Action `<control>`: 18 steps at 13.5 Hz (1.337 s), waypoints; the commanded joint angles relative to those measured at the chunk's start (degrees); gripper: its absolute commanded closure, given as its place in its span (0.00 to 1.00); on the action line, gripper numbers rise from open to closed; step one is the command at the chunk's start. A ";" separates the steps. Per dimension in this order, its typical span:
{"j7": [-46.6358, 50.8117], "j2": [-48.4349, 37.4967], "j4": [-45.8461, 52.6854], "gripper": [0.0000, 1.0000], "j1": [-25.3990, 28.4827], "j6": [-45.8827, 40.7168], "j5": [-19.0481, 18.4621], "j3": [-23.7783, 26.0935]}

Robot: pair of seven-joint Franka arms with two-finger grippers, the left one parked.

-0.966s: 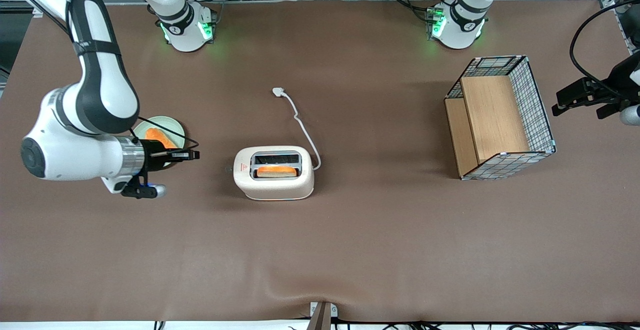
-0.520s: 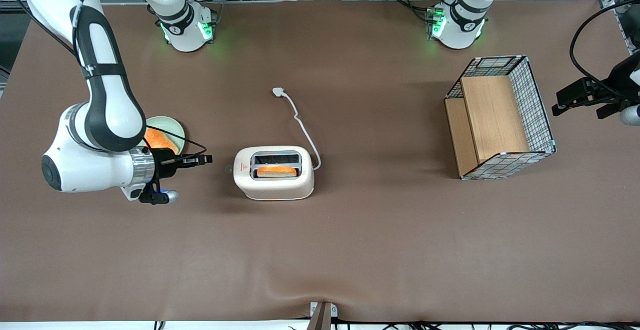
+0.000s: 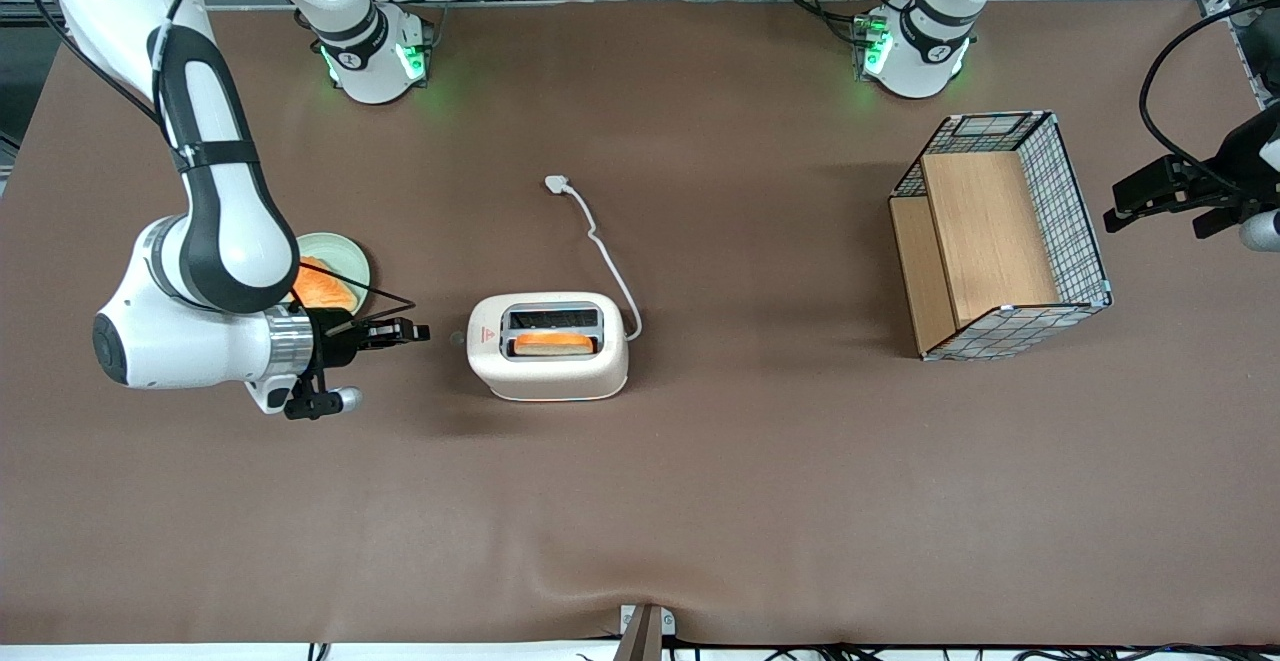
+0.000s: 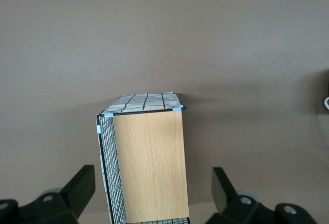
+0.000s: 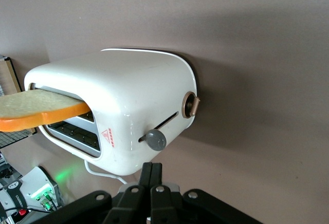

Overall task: Press toaster button with right arm
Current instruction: 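Bring the closed right gripper above the toaster's lever, then press the toaster lever down with the right gripper fingertips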

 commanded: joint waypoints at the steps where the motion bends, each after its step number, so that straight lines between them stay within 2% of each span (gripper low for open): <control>1: -5.21 1.27 -2.15 1.00 -0.23 0.89 4.10 0.02; 3: -6.97 1.27 -3.12 1.00 -0.58 0.89 7.08 0.02; 7: -6.98 2.06 -3.04 1.00 -0.05 1.76 10.07 0.02; 18: -8.04 5.31 -2.69 1.00 0.30 4.23 10.35 0.02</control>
